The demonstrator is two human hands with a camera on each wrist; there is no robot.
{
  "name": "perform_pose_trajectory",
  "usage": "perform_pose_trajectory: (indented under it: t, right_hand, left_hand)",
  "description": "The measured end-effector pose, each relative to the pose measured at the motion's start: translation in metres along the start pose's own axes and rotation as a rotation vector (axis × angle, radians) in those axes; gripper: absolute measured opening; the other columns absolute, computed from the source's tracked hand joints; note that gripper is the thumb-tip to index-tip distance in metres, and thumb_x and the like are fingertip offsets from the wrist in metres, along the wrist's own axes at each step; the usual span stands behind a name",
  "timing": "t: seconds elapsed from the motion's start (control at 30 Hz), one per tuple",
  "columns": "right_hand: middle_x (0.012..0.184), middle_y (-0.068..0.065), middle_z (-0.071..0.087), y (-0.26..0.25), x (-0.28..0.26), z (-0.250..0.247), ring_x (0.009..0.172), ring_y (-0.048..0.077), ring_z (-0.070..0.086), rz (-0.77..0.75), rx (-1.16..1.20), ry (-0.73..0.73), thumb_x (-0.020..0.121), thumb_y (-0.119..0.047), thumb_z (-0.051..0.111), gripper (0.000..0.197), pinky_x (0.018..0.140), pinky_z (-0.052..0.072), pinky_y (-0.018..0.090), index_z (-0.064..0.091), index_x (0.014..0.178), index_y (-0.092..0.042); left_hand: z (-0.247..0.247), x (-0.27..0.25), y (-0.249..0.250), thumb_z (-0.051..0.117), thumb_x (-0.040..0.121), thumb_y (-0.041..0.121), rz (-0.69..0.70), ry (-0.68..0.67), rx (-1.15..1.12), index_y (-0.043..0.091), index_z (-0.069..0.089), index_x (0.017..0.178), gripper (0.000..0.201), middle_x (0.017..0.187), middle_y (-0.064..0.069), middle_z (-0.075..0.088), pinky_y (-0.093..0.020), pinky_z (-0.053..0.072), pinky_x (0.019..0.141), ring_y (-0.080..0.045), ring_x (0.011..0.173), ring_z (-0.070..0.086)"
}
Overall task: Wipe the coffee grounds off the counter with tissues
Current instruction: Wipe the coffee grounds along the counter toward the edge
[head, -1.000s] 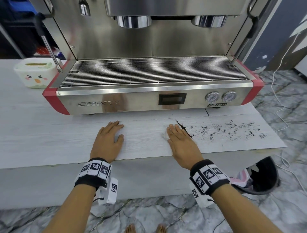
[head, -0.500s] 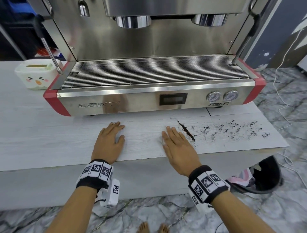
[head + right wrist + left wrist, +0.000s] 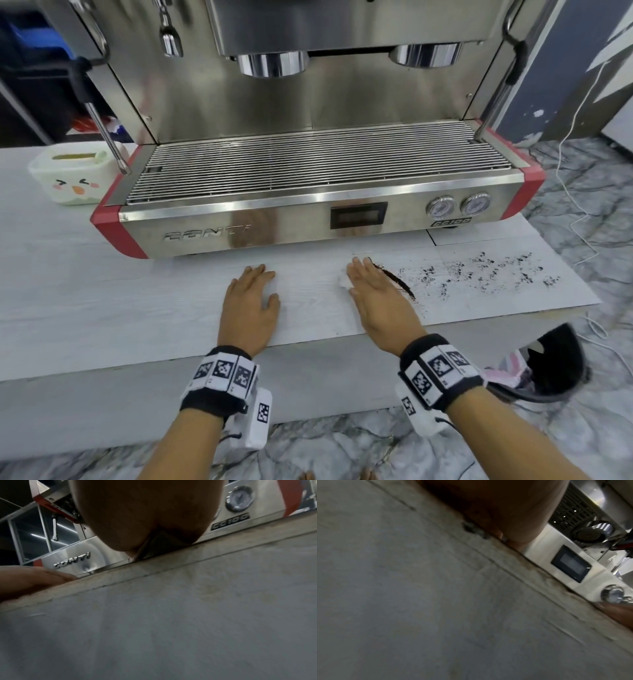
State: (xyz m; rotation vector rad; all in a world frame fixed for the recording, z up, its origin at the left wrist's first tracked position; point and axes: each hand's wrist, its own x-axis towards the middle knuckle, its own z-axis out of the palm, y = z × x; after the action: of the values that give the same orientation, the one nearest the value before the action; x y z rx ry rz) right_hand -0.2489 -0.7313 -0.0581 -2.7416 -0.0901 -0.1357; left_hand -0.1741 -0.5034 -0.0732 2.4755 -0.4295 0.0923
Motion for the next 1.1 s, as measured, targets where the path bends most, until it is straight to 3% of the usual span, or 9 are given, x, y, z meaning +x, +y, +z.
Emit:
perform_pose_trajectory:
  t: [0.13,0.27,0.33,0.43,0.5,0.63,0.83,0.97,1.1]
  right_hand:
    - [0.159,0.011,0.013,-0.012,0.02,0.018,0.148,0.024,0.006,-0.04,-0.047,-0.11,0.103,-0.029,0.017,0.052,0.119,0.004,0.034,0.021,0.15,-0.006]
    - [0.158,0.013,0.017,0.004,0.024,0.024,0.147,0.027,0.01,-0.065,-0.084,-0.119,0.089,-0.04,-0.003,0.074,0.116,-0.001,0.034,0.024,0.149,-0.005]
    - [0.158,0.013,0.018,0.016,0.023,0.018,0.147,0.027,0.011,-0.058,-0.092,-0.106,0.092,-0.038,0.0,0.07,0.116,0.0,0.034,0.025,0.148,-0.005]
    - [0.158,0.013,0.019,0.038,0.02,0.007,0.147,0.028,0.014,-0.033,-0.102,-0.067,0.102,-0.025,0.022,0.051,0.119,0.007,0.036,0.026,0.148,-0.004]
    - [0.158,0.013,0.018,0.049,0.018,0.001,0.147,0.027,0.013,-0.018,-0.093,-0.069,0.103,-0.022,0.028,0.049,0.12,0.008,0.036,0.024,0.149,-0.005]
    - [0.159,0.012,0.014,0.048,0.018,-0.005,0.148,0.026,0.008,-0.005,-0.056,-0.064,0.103,-0.022,0.027,0.05,0.12,0.005,0.035,0.02,0.149,-0.005]
    - [0.159,0.013,0.012,0.012,0.012,0.01,0.148,0.026,0.004,-0.133,-0.008,-0.121,0.103,-0.023,0.025,0.05,0.119,0.0,0.036,0.02,0.149,-0.003]
    - [0.16,0.013,0.01,0.023,0.007,0.015,0.148,0.026,0.003,-0.141,-0.052,-0.127,0.095,-0.032,0.003,0.064,0.117,-0.004,0.035,0.02,0.149,-0.004]
    - [0.16,0.012,0.003,0.049,0.001,-0.004,0.148,0.025,-0.002,-0.1,-0.096,-0.122,0.099,-0.014,0.028,0.055,0.117,-0.005,0.035,0.013,0.151,-0.005]
  left_hand:
    - [0.019,0.003,0.03,0.051,0.091,0.019,0.049,-0.017,0.008,0.019,0.045,0.137,0.046,0.15,0.001,0.037,-0.03,0.007,0.117,-0.017,0.142,0.024]
    - [0.035,0.004,0.049,0.044,0.091,0.026,0.054,-0.061,0.024,0.021,0.042,0.139,0.048,0.151,0.002,0.035,-0.029,0.005,0.116,-0.017,0.143,0.022]
    - [0.041,0.004,0.054,0.039,0.089,0.031,0.056,-0.066,0.045,0.022,0.043,0.139,0.051,0.151,0.002,0.035,-0.03,0.006,0.117,-0.017,0.143,0.023]
    - [0.045,0.003,0.057,0.044,0.093,0.025,0.049,-0.047,0.075,0.023,0.044,0.138,0.045,0.151,0.003,0.034,-0.033,0.01,0.119,-0.016,0.143,0.023]
    - [0.044,0.002,0.056,0.047,0.093,0.024,0.044,-0.038,0.069,0.024,0.046,0.136,0.044,0.15,0.004,0.036,-0.034,0.012,0.119,-0.015,0.142,0.024]
    - [0.042,0.002,0.059,0.049,0.092,0.024,0.016,-0.018,0.039,0.025,0.049,0.134,0.042,0.149,0.007,0.038,-0.032,0.014,0.119,-0.012,0.14,0.026]
    - [0.044,0.003,0.061,0.05,0.092,0.024,0.012,-0.012,0.05,0.025,0.05,0.134,0.041,0.147,0.006,0.04,-0.03,0.014,0.118,-0.013,0.139,0.028]
    - [0.045,0.002,0.059,0.049,0.093,0.025,0.007,-0.011,0.054,0.027,0.049,0.134,0.041,0.148,0.007,0.039,-0.027,0.01,0.117,-0.012,0.14,0.027]
    - [0.046,0.002,0.058,0.049,0.093,0.025,-0.001,-0.013,0.051,0.028,0.049,0.134,0.041,0.148,0.008,0.038,-0.027,0.009,0.117,-0.011,0.141,0.026]
